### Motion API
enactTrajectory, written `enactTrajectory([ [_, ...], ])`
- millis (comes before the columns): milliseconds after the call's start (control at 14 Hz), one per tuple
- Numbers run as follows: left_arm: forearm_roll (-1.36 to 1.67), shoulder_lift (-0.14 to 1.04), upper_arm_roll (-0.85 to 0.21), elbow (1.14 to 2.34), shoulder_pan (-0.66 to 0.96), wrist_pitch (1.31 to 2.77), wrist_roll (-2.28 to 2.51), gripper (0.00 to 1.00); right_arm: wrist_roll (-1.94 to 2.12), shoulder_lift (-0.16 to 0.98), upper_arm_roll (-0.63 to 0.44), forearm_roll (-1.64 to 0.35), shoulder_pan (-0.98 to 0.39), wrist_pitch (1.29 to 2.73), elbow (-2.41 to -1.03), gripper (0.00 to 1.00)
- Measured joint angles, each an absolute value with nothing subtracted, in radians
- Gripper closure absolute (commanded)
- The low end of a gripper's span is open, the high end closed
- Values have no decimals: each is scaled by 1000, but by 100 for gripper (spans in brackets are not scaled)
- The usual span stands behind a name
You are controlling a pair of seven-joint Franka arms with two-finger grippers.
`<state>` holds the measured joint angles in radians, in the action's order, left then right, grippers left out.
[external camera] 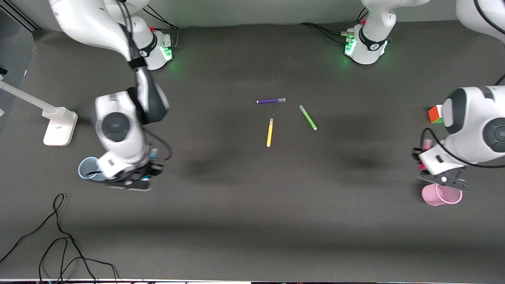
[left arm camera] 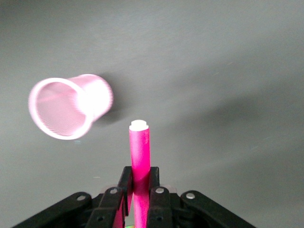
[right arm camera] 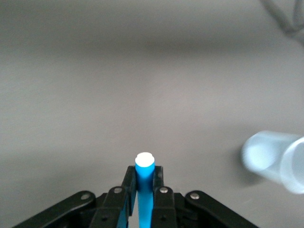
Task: Place pink and blue markers in matching cups
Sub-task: 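Carry the blue marker to the blue cup while the left gripper carries pink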
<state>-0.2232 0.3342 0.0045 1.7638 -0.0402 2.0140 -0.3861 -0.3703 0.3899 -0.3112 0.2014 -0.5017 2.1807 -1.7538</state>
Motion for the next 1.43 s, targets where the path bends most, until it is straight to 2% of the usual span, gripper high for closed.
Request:
enactTrajectory([
  [214, -262, 382, 5, 1706, -97, 2089, -612, 100, -249, 377, -405, 256, -499, 2181, -1718, 100],
  [571, -266, 460, 5, 1689, -167, 2244, -904, 100, -261, 361, -445, 491, -500, 2176, -1714, 100],
  [857, -236, 474, -12, 1653, -184, 2262, -913, 100, -420, 380, -447, 664, -501, 2175, -1724, 100],
  [1143, -45, 474, -31, 1628, -182, 2267, -915, 100, -709, 452, -435, 850, -552, 2129, -1736, 100],
  [1429, 86, 481, -29, 1638, -193, 2380, -1022, 100, -985, 487, -435, 1080, -593, 2085, -1783, 100],
])
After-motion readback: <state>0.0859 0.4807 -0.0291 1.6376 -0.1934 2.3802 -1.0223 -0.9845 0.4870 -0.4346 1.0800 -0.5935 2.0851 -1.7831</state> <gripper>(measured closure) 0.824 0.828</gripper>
